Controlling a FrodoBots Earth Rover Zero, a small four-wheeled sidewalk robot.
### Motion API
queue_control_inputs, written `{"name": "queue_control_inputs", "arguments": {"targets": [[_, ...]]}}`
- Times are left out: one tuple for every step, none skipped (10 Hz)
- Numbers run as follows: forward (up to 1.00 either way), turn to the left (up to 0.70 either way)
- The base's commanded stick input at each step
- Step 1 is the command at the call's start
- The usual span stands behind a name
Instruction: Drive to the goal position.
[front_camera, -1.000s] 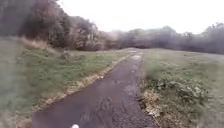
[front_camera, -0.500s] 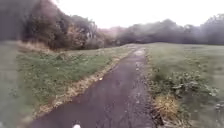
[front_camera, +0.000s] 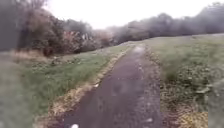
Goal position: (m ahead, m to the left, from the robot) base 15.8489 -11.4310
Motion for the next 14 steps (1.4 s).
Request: {"name": "queue_control_inputs", "arguments": {"targets": [[0.85, -0.19], [0.85, -0.19], [0.85, -0.19], [0.85, -0.19], [0.85, -0.19], [0.85, -0.19], [0.85, -0.19], [0.85, -0.07], [0.85, 0.0], [0.85, 0.0], [0.85, 0.0], [0.85, 0.0], [0.85, 0.0], [0.85, 0.0]]}}
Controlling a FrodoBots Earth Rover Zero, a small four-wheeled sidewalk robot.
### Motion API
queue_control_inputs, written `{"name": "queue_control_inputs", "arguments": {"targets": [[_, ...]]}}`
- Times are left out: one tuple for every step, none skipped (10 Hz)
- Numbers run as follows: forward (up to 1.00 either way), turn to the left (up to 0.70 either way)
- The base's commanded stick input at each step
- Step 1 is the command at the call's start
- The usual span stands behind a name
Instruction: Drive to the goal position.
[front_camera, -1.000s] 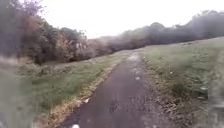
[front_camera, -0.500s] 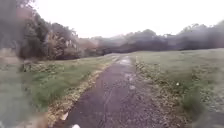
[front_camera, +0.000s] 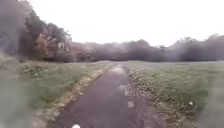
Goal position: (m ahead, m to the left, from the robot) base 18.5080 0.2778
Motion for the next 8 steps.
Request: {"name": "queue_control_inputs", "arguments": {"targets": [[0.85, 0.0], [0.85, 0.0], [0.85, 0.0], [0.85, 0.0], [0.85, 0.0], [0.85, 0.0], [0.85, 0.0], [0.85, 0.0]]}}
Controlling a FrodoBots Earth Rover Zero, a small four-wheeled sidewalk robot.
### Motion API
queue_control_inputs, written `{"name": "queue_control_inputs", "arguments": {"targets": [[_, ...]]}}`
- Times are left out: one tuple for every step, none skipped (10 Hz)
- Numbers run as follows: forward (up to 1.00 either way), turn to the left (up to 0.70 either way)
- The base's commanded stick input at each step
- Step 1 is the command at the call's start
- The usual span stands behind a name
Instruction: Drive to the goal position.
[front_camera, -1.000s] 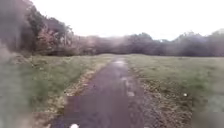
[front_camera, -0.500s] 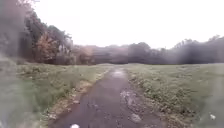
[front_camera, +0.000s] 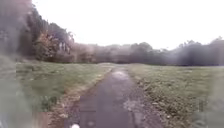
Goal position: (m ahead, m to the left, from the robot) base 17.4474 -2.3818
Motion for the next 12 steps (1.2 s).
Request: {"name": "queue_control_inputs", "arguments": {"targets": [[0.85, 0.0], [0.85, 0.0], [0.85, -0.14], [0.85, -0.29], [0.85, -0.33], [0.85, -0.34], [0.85, -0.34], [0.85, -0.34], [0.85, -0.33], [0.85, -0.11], [0.85, 0.0], [0.85, 0.0]]}}
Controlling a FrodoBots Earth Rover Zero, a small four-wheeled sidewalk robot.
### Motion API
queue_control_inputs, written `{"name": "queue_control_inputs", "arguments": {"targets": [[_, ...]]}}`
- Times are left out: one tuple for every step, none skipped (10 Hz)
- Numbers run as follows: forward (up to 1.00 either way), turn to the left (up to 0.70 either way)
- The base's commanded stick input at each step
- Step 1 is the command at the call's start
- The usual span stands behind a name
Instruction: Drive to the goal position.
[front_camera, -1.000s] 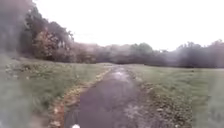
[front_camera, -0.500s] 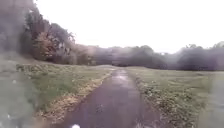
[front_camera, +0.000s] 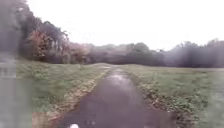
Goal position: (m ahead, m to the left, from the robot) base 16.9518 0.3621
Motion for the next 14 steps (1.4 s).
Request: {"name": "queue_control_inputs", "arguments": {"targets": [[0.85, 0.0], [0.85, 0.0], [0.85, 0.0], [0.85, -0.25], [0.85, -0.32], [0.85, -0.07], [0.85, 0.0], [0.85, 0.0], [0.85, 0.0], [0.85, 0.0], [0.85, 0.0], [0.85, 0.0], [0.85, 0.0], [0.85, 0.0]]}}
